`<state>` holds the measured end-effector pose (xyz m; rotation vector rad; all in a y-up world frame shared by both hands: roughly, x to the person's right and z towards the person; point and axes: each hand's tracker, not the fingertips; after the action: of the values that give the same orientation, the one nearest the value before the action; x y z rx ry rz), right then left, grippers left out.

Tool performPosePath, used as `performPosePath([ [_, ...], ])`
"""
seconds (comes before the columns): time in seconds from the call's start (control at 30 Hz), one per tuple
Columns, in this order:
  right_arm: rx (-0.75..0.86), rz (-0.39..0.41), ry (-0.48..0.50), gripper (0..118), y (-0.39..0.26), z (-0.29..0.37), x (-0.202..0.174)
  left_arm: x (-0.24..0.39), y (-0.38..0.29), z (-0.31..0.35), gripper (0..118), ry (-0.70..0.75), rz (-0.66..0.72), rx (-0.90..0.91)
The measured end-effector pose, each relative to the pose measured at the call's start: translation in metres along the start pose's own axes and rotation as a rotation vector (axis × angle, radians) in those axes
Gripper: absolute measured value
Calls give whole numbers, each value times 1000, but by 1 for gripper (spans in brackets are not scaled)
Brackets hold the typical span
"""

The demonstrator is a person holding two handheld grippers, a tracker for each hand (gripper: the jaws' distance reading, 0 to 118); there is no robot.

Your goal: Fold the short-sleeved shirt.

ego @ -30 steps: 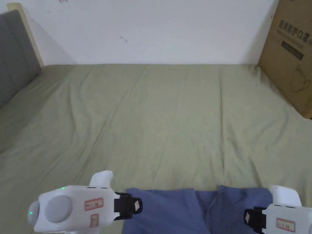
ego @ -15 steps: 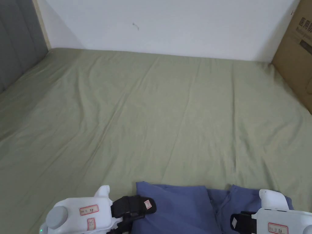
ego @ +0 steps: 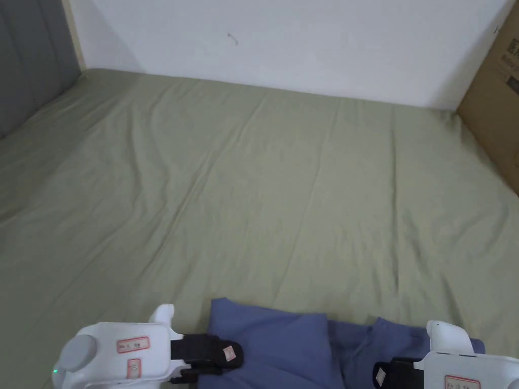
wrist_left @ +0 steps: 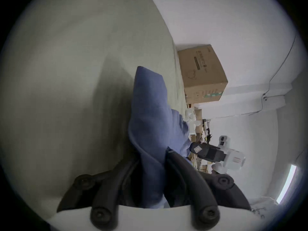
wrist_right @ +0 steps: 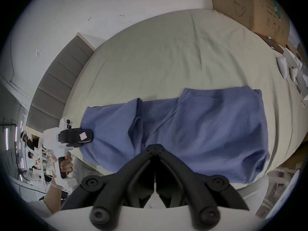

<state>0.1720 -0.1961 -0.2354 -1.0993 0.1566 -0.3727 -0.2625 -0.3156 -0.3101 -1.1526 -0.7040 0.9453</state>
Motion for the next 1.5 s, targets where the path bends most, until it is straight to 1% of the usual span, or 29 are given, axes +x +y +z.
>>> performPosePath([
  [0.07,6,7,8,0,2,-1,-6,-5,9,29,14,2,6,11],
  [0.17,14,-4,28,0,3,-6,-9,-14,29,81,14,104,-43,45],
  [0.2,15,-12,35,0,3,-8,-9,-23,33,103,14,228,-53,15],
  [0.3,14,-15,40,0,1,-12,-12,-21,37,146,14,330,-33,29],
  [0.33,12,-14,40,0,0,-13,-13,-20,40,156,14,334,-21,50],
  [0.43,4,-11,40,0,-3,-16,-12,-14,43,173,14,412,-30,71],
  [0.5,3,-15,33,0,-6,-17,-8,-2,37,174,14,411,-36,77],
  [0.57,7,-38,35,0,-9,-19,-1,8,36,169,14,420,-65,74],
  [0.6,7,-53,39,0,-11,-19,3,17,34,166,14,480,-91,75],
  [0.63,11,-63,41,0,-13,-18,6,26,34,164,14,512,-121,94],
  [0.7,20,-75,49,0,-16,-13,13,44,36,161,14,554,-136,99],
  [0.77,35,-84,61,0,-18,-8,22,70,33,157,14,562,-101,107],
  [0.87,48,-105,61,0,-18,-4,40,117,31,147,14,597,-76,167],
  [0.93,61,-132,67,0,-19,1,53,154,24,127,14,533,-182,117],
  [1.03,80,-161,78,0,-22,11,71,198,8,84,14,563,-276,63],
  [1.13,82,-157,52,0,-24,19,83,218,-4,34,14,543,-353,-32],
  [1.17,85,-151,38,0,-25,22,88,223,-8,13,14,490,-404,-85],
  [1.2,93,-151,23,0,-27,25,93,225,-11,-8,14,478,-428,-120],
  [1.27,106,-183,10,0,-30,28,104,225,-18,-47,17,499,-423,-168],
  [1.3,108,-211,14,0,-33,29,109,224,-23,-66,23,497,-451,-217],
  [1.33,110,-225,15,0,-36,29,112,219,-23,-82,39,494,-468,-248],
  [1.37,111,-235,11,0,-39,30,115,215,-23,-97,57,472,-479,-266],
  [1.4,110,-240,7,0,-42,30,117,212,-25,-110,79,436,-445,-282],
  [1.43,104,-243,4,0,-45,30,118,209,-24,-118,104,417,-419,-305],
  [1.47,99,-246,2,0,-47,29,119,209,-27,-125,113,395,-393,-316],
  [1.5,90,-247,2,0,-49,28,119,208,-27,-127,113,393,-380,-313],
])
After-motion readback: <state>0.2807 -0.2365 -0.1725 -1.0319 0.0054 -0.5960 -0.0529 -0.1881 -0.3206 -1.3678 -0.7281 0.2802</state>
